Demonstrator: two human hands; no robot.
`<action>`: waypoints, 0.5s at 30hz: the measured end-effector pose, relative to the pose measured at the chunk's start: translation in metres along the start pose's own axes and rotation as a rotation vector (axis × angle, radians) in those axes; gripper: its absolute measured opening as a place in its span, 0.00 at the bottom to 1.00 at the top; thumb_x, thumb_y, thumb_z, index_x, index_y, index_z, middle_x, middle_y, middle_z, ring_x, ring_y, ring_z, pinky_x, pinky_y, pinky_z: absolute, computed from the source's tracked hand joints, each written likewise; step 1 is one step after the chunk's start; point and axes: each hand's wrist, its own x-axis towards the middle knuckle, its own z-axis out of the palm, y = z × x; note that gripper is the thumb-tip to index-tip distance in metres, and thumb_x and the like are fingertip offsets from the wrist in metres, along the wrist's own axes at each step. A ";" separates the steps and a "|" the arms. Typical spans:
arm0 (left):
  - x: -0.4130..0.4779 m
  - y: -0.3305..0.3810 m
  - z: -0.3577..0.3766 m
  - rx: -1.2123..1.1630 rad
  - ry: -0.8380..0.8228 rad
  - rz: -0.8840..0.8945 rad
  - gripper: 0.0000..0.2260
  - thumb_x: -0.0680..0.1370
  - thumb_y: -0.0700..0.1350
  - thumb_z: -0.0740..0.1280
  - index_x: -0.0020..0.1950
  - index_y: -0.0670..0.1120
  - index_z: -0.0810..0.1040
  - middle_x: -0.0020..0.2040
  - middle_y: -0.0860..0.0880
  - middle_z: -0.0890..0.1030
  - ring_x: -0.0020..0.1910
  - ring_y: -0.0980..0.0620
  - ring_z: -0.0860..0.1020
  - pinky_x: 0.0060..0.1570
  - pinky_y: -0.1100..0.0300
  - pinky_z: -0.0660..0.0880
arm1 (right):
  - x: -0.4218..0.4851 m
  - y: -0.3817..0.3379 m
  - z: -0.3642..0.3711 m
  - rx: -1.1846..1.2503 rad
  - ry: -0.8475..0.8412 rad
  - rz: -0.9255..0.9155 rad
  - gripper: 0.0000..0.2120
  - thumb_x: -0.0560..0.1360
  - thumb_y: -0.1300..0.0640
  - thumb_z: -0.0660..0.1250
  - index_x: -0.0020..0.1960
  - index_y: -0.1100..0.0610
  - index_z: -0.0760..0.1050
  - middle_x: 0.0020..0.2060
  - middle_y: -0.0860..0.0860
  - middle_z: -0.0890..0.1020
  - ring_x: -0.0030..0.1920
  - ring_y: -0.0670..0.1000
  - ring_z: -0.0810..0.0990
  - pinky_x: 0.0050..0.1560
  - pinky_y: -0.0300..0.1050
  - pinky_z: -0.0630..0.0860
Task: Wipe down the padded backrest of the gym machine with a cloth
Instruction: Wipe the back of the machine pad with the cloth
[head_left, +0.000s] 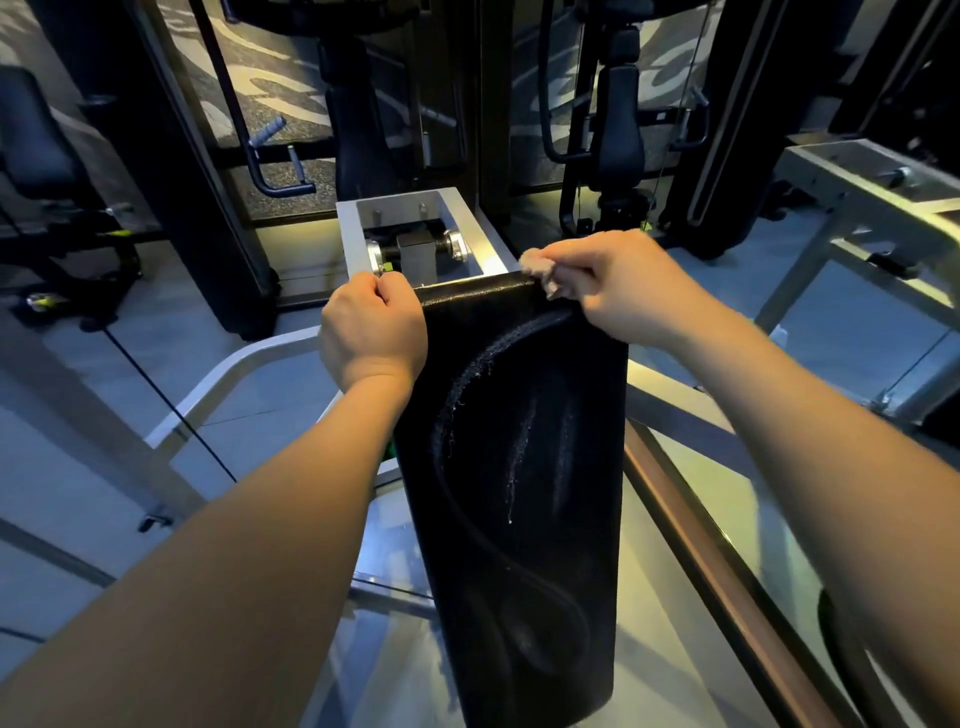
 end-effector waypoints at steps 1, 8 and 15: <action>0.000 0.000 0.000 0.003 0.005 0.002 0.17 0.80 0.47 0.57 0.31 0.46 0.64 0.31 0.50 0.69 0.33 0.46 0.68 0.29 0.57 0.55 | -0.001 0.008 -0.006 -0.009 -0.005 0.049 0.15 0.83 0.60 0.62 0.61 0.44 0.82 0.50 0.47 0.85 0.48 0.46 0.80 0.48 0.44 0.75; 0.001 -0.002 0.000 0.015 0.001 0.021 0.17 0.81 0.47 0.56 0.31 0.47 0.65 0.31 0.50 0.69 0.30 0.54 0.65 0.29 0.60 0.56 | 0.011 -0.037 0.023 -0.067 0.046 -0.025 0.12 0.81 0.62 0.61 0.54 0.54 0.83 0.46 0.51 0.85 0.47 0.54 0.80 0.48 0.49 0.77; 0.001 -0.004 0.000 0.005 -0.003 0.027 0.16 0.80 0.47 0.56 0.34 0.44 0.68 0.32 0.49 0.71 0.33 0.47 0.68 0.29 0.58 0.57 | -0.003 0.003 -0.007 -0.070 0.031 0.124 0.15 0.81 0.64 0.61 0.51 0.47 0.81 0.42 0.48 0.83 0.45 0.53 0.79 0.40 0.44 0.70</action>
